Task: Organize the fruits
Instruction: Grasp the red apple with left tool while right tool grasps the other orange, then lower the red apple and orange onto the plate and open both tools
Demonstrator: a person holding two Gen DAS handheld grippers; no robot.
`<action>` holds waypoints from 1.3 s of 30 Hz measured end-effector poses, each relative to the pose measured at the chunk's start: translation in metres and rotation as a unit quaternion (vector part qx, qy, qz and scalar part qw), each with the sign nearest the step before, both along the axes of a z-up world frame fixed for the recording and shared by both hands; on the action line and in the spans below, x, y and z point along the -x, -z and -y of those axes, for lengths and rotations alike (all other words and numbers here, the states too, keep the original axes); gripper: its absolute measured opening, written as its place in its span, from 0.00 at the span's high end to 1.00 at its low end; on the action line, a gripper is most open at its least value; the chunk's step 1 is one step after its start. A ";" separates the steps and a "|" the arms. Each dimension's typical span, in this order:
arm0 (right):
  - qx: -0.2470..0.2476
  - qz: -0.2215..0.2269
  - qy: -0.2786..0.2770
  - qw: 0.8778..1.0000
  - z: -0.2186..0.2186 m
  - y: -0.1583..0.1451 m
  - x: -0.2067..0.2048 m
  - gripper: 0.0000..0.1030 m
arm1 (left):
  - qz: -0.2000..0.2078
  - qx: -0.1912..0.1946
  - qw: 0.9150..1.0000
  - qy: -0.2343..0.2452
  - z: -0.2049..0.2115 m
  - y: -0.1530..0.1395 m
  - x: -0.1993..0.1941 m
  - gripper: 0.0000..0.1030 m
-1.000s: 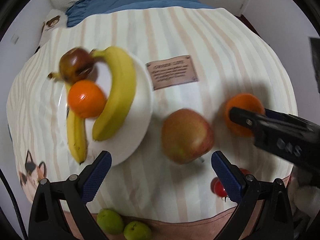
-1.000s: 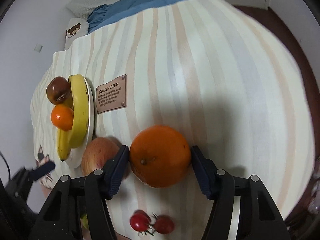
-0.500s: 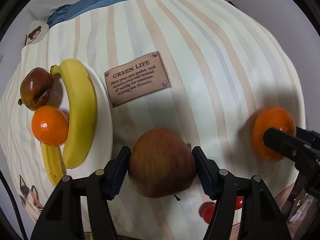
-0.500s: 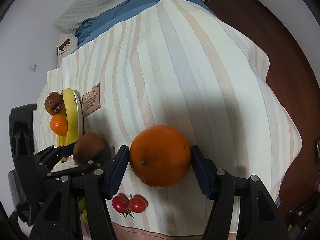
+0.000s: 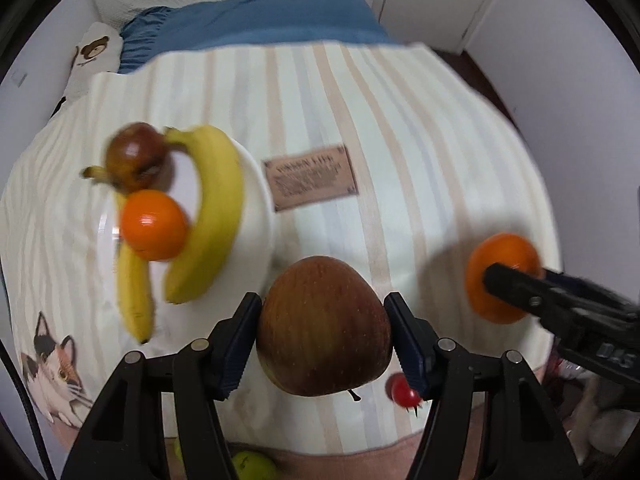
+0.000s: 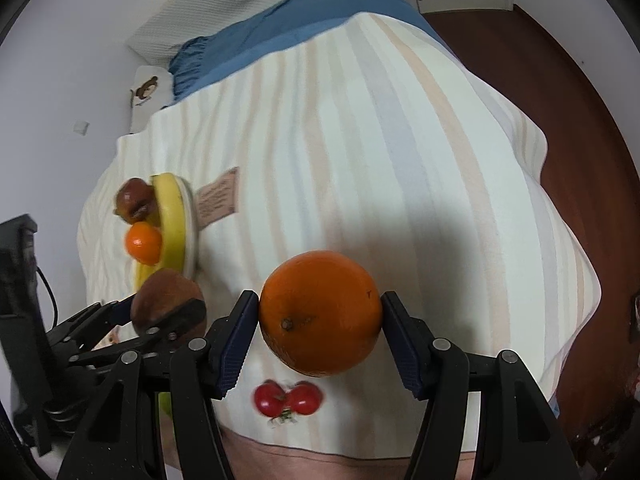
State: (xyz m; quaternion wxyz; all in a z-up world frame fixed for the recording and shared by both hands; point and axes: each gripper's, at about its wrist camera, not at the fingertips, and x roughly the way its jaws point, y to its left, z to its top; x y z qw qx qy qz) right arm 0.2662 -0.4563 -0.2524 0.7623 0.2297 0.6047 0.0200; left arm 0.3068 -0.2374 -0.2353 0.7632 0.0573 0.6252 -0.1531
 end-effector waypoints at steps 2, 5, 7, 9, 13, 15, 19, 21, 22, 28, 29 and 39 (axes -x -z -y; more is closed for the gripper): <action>-0.009 0.010 -0.008 1.000 -0.010 -0.009 0.000 0.37 | 0.011 0.012 1.000 -0.010 -0.014 -0.020 -0.003 0.41; -0.027 0.023 -0.026 0.999 -0.035 -0.020 -0.003 0.37 | 0.033 0.016 0.999 -0.030 -0.038 -0.048 -0.005 0.41; -0.040 0.029 -0.044 0.998 -0.057 -0.024 -0.007 0.37 | 0.044 0.010 0.998 -0.047 -0.060 -0.060 -0.005 0.41; -0.048 0.032 -0.060 0.997 -0.078 -0.023 -0.013 0.37 | 0.048 0.004 0.997 -0.068 -0.086 -0.063 -0.015 0.41; -0.055 0.028 -0.089 0.994 -0.121 -0.014 -0.027 0.37 | 0.035 -0.004 0.994 -0.104 -0.128 -0.053 -0.027 0.41; -0.052 0.025 -0.100 0.993 -0.139 -0.008 -0.032 0.37 | 0.018 0.000 0.992 -0.124 -0.149 -0.042 -0.034 0.41; -0.038 0.017 -0.115 0.993 -0.171 0.005 -0.039 0.37 | -0.023 0.022 0.988 -0.150 -0.178 -0.019 -0.053 0.41; -0.028 0.014 -0.117 0.993 -0.183 0.010 -0.042 0.37 | -0.041 0.033 0.986 -0.159 -0.189 -0.009 -0.062 0.41; -0.024 0.013 -0.117 0.993 -0.186 0.012 -0.043 0.37 | -0.047 0.035 0.986 -0.158 -0.191 -0.004 -0.064 0.41; 0.003 0.006 -0.105 0.995 -0.196 0.025 -0.055 0.37 | -0.068 0.036 0.986 -0.149 -0.189 0.021 -0.087 0.41; 0.007 0.004 -0.104 0.995 -0.196 0.026 -0.056 0.37 | -0.070 0.033 0.987 -0.144 -0.187 0.026 -0.090 0.41; 0.041 -0.009 -0.103 0.994 -0.215 0.047 -0.066 0.37 | -0.086 0.007 0.989 -0.119 -0.175 0.062 -0.108 0.40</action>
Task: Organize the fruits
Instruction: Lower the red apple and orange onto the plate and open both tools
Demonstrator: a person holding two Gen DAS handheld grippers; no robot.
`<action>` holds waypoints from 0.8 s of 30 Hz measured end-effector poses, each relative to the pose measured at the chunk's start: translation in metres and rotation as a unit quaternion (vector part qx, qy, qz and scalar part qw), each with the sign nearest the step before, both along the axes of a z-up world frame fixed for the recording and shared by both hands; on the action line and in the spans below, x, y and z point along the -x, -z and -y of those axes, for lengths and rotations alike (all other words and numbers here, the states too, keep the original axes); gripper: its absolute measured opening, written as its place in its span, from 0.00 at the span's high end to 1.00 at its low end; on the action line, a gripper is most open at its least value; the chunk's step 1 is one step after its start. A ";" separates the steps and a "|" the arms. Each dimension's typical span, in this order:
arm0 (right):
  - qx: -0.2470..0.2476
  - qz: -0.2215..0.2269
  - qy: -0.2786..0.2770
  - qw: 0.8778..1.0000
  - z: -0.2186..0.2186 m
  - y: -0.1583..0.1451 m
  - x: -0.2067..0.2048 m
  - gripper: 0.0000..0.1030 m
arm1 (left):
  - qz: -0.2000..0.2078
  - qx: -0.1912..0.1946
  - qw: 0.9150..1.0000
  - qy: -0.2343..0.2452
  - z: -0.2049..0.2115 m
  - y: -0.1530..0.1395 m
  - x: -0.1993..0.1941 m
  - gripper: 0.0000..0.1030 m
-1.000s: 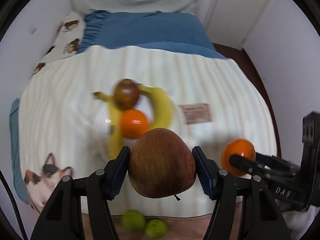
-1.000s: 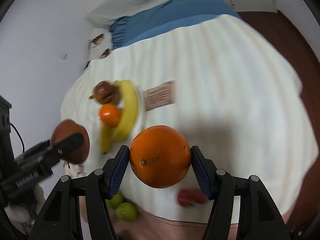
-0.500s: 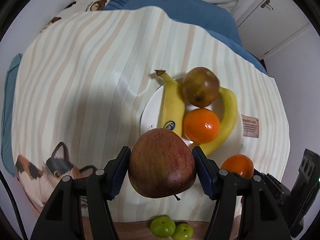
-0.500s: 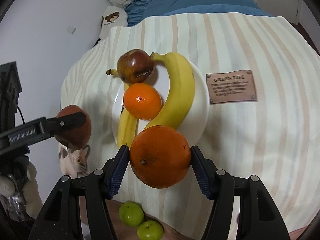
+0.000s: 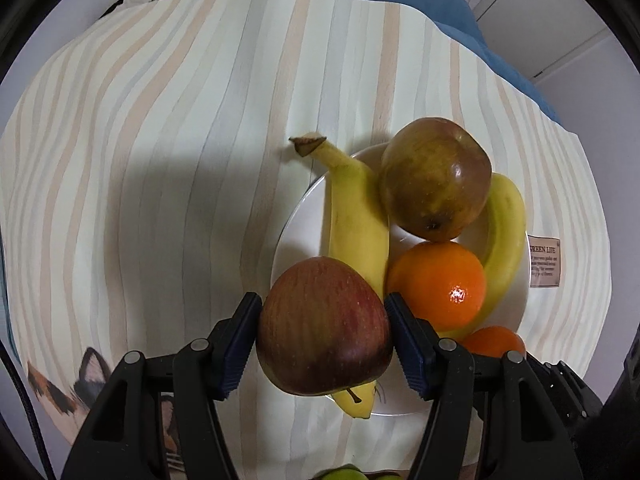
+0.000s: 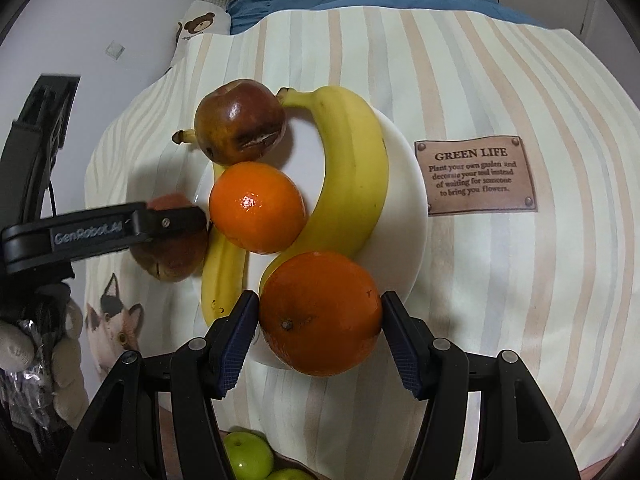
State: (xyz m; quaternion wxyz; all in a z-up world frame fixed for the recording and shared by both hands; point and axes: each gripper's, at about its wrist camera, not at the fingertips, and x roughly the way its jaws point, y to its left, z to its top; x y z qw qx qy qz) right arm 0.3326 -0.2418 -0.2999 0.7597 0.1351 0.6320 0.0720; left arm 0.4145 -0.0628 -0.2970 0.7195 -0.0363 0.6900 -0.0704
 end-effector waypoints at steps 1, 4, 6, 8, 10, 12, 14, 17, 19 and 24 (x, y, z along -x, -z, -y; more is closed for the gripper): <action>0.002 0.000 0.000 1.000 -0.002 0.001 -0.001 0.37 | 0.001 -0.003 1.000 0.000 0.000 0.000 0.000 0.40; 0.002 -0.002 0.004 1.000 -0.004 0.003 -0.001 0.36 | -0.001 -0.007 1.000 -0.001 -0.001 0.007 0.002 0.40; 0.003 -0.002 0.007 1.000 -0.004 0.002 0.000 0.36 | -0.007 -0.007 1.000 -0.004 -0.004 0.013 0.005 0.40; 0.004 -0.004 0.009 1.000 -0.004 0.002 -0.001 0.36 | -0.012 -0.006 1.000 -0.008 -0.007 0.018 0.008 0.40; 0.006 -0.005 0.010 1.000 -0.005 0.002 -0.002 0.36 | -0.013 -0.001 1.000 -0.015 -0.011 0.021 0.010 0.39; 0.007 -0.005 0.012 1.000 -0.005 0.002 -0.002 0.36 | -0.013 0.002 1.000 -0.015 -0.012 0.022 0.011 0.39; 0.009 -0.004 0.012 1.000 -0.006 0.003 -0.003 0.36 | -0.012 0.002 1.000 -0.014 -0.015 0.022 0.012 0.38; 0.002 -0.011 0.014 1.000 -0.008 0.006 -0.005 0.35 | -0.019 0.003 1.000 -0.015 -0.020 0.022 0.005 0.38; -0.001 -0.013 0.014 1.000 -0.009 0.006 -0.006 0.33 | -0.024 0.001 1.000 -0.018 -0.022 0.022 0.003 0.39; -0.003 -0.010 0.013 1.000 -0.012 0.001 -0.006 0.21 | -0.023 -0.004 1.000 -0.017 -0.021 0.025 -0.001 0.39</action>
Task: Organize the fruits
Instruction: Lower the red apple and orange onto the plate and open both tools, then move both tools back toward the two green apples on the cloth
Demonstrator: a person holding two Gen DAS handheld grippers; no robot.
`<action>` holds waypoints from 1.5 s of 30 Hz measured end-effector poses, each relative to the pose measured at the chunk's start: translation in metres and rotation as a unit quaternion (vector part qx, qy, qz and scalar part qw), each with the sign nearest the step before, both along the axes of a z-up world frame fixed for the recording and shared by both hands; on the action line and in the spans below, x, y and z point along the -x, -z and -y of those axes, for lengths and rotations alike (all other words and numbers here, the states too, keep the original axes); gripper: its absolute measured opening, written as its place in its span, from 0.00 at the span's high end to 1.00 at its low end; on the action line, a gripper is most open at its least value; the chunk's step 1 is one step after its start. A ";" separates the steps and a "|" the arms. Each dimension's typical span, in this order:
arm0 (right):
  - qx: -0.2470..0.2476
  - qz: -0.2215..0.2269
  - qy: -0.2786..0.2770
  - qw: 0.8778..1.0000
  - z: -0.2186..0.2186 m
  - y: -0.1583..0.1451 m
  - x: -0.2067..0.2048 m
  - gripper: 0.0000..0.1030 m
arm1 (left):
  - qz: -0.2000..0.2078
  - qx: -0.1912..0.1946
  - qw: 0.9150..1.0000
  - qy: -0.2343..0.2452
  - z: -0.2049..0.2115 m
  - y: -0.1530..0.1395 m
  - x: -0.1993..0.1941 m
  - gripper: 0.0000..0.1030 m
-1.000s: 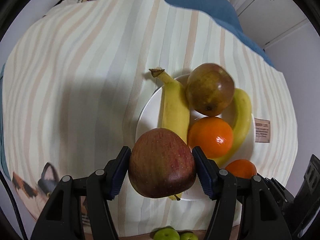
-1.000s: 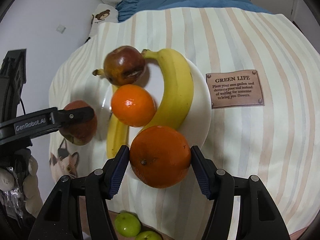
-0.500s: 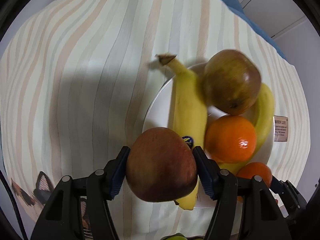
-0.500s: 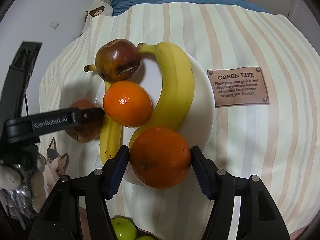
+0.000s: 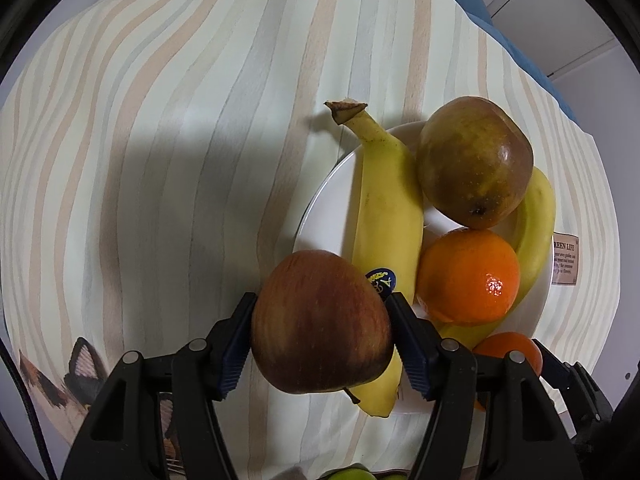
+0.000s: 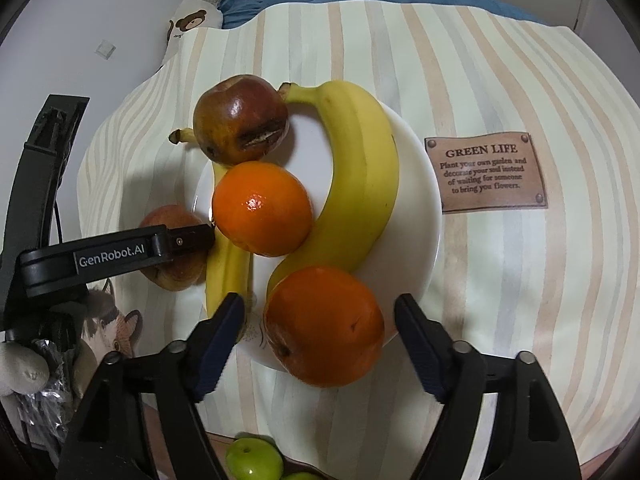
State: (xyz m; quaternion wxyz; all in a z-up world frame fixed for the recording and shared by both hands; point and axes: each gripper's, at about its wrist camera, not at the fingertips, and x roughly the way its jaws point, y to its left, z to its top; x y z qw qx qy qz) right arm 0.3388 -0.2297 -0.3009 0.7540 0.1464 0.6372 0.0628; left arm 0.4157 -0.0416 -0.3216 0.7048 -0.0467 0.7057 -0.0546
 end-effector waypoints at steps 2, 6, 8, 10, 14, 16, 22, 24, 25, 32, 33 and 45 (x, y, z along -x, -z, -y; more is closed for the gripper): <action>0.000 0.000 0.001 1.000 -0.001 -0.002 -0.001 0.21 | 0.002 -0.001 1.000 0.000 -0.001 -0.002 -0.001 0.39; -0.001 0.002 0.001 1.000 -0.001 -0.004 -0.002 0.21 | 0.010 -0.001 1.000 0.002 0.000 -0.008 -0.001 0.38; -0.002 0.003 0.001 1.000 -0.001 -0.006 -0.002 0.21 | 0.015 0.000 1.000 0.000 0.001 -0.015 0.001 0.37; -0.003 0.003 0.002 1.000 -0.001 -0.008 -0.002 0.21 | 0.021 0.001 1.000 -0.001 0.001 -0.022 0.003 0.35; -0.003 0.006 0.002 1.000 -0.001 -0.013 -0.002 0.20 | 0.035 0.001 0.999 -0.003 0.001 -0.033 0.002 0.30; -0.002 0.008 0.000 1.000 -0.001 -0.017 -0.001 0.18 | 0.042 0.000 0.999 -0.001 0.000 -0.041 0.003 0.20; 0.026 0.021 -0.010 0.999 -0.007 -0.036 0.004 0.05 | 0.082 -0.016 0.997 0.009 -0.005 -0.072 0.018 0.09; 0.038 0.029 -0.015 0.999 -0.009 -0.045 0.008 0.05 | 0.095 -0.022 0.995 0.015 -0.006 -0.082 0.030 0.03; 0.041 0.032 -0.016 0.999 -0.010 -0.049 0.010 0.04 | 0.099 -0.024 0.995 0.017 -0.005 -0.084 0.036 0.03; 0.066 0.057 -0.016 0.996 -0.007 -0.075 0.031 0.04 | 0.136 -0.040 0.989 0.029 -0.011 -0.108 0.083 0.03; 0.071 0.063 -0.016 0.995 -0.006 -0.082 0.035 0.04 | 0.144 -0.039 0.988 0.027 -0.011 -0.115 0.091 0.03; 0.078 0.127 -0.001 0.989 0.001 -0.156 0.088 0.04 | 0.215 -0.044 0.975 0.029 -0.008 -0.186 0.143 0.03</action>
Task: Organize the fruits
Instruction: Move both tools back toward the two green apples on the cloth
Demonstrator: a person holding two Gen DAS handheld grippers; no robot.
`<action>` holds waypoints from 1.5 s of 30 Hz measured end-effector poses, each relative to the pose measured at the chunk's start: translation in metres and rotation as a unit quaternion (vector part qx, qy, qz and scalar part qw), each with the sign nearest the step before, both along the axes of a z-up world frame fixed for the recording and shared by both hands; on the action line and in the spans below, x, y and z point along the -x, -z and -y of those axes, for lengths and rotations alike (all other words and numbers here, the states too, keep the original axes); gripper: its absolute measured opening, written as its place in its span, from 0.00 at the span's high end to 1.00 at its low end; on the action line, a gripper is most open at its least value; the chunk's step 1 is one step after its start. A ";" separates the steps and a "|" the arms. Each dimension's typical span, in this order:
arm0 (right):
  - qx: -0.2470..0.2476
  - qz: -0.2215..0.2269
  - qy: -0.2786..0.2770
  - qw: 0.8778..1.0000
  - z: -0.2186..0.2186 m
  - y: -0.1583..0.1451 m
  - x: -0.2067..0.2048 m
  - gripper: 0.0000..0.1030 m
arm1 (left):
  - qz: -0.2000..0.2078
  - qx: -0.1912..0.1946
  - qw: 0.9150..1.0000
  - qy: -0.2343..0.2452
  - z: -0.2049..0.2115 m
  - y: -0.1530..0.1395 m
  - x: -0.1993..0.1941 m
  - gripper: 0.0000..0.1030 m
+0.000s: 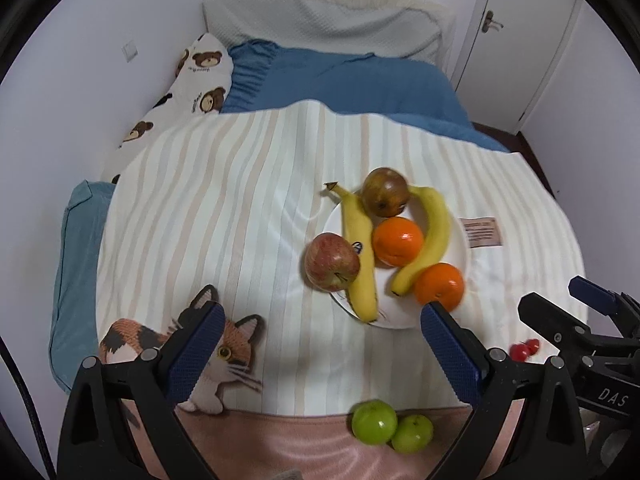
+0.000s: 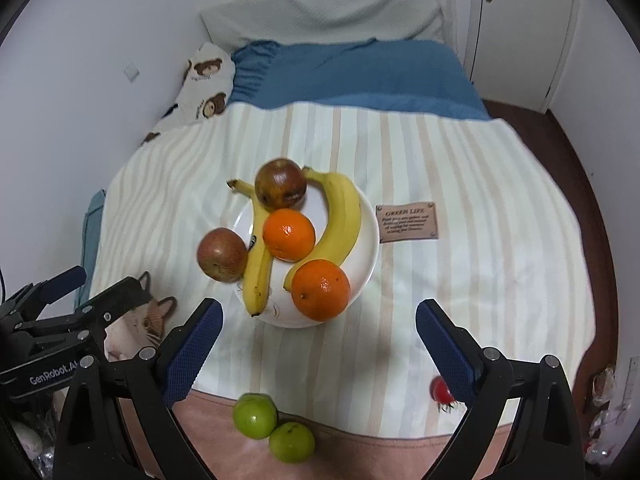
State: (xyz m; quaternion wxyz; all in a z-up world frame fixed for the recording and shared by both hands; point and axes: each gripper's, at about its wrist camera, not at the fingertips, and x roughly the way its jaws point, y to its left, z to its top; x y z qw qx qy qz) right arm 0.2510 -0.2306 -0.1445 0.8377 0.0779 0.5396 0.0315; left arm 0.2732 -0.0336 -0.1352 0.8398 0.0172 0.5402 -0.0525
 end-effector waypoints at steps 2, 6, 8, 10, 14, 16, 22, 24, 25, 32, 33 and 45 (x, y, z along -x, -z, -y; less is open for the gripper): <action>-0.003 0.010 0.000 1.000 0.000 -0.013 0.011 0.04 | 0.007 0.005 1.000 0.000 0.001 -0.013 0.012 0.03; -0.001 0.030 -0.005 1.000 -0.003 -0.041 0.039 0.04 | 0.024 0.009 1.000 0.007 0.002 -0.038 0.035 0.03; -0.002 0.039 -0.008 0.999 -0.004 -0.052 0.051 0.04 | 0.031 0.009 0.999 0.010 0.003 -0.049 0.044 0.03; 0.001 0.052 -0.012 0.999 -0.006 -0.068 0.066 0.04 | 0.042 0.004 0.999 0.012 0.004 -0.061 0.057 0.03; 0.009 0.078 -0.019 0.997 -0.009 -0.093 0.091 0.04 | 0.058 -0.005 0.998 0.009 0.003 -0.079 0.079 0.03; 0.007 0.089 -0.020 0.996 -0.009 -0.105 0.103 0.04 | 0.067 -0.008 0.998 0.006 0.002 -0.087 0.089 0.03; 0.014 0.125 -0.026 0.992 -0.012 -0.131 0.128 0.04 | 0.084 -0.002 0.996 0.001 -0.003 -0.108 0.114 0.03; 0.011 0.128 -0.027 0.991 -0.012 -0.136 0.133 0.04 | 0.092 -0.006 0.996 0.002 -0.002 -0.114 0.121 0.03; 0.010 0.130 -0.027 0.991 -0.012 -0.138 0.135 0.04 | 0.094 -0.005 0.996 0.003 -0.002 -0.115 0.123 0.03; -0.004 0.112 -0.030 0.993 -0.008 -0.130 0.136 0.02 | 0.079 -0.007 0.997 -0.003 -0.003 -0.105 0.128 0.03; -0.008 0.098 -0.033 0.995 -0.008 -0.121 0.132 0.02 | 0.071 -0.012 0.997 -0.007 -0.004 -0.098 0.126 0.03; -0.122 -0.136 -0.040 0.982 -0.018 0.119 0.095 0.14 | -0.078 -0.065 0.994 -0.041 -0.031 0.049 0.095 0.03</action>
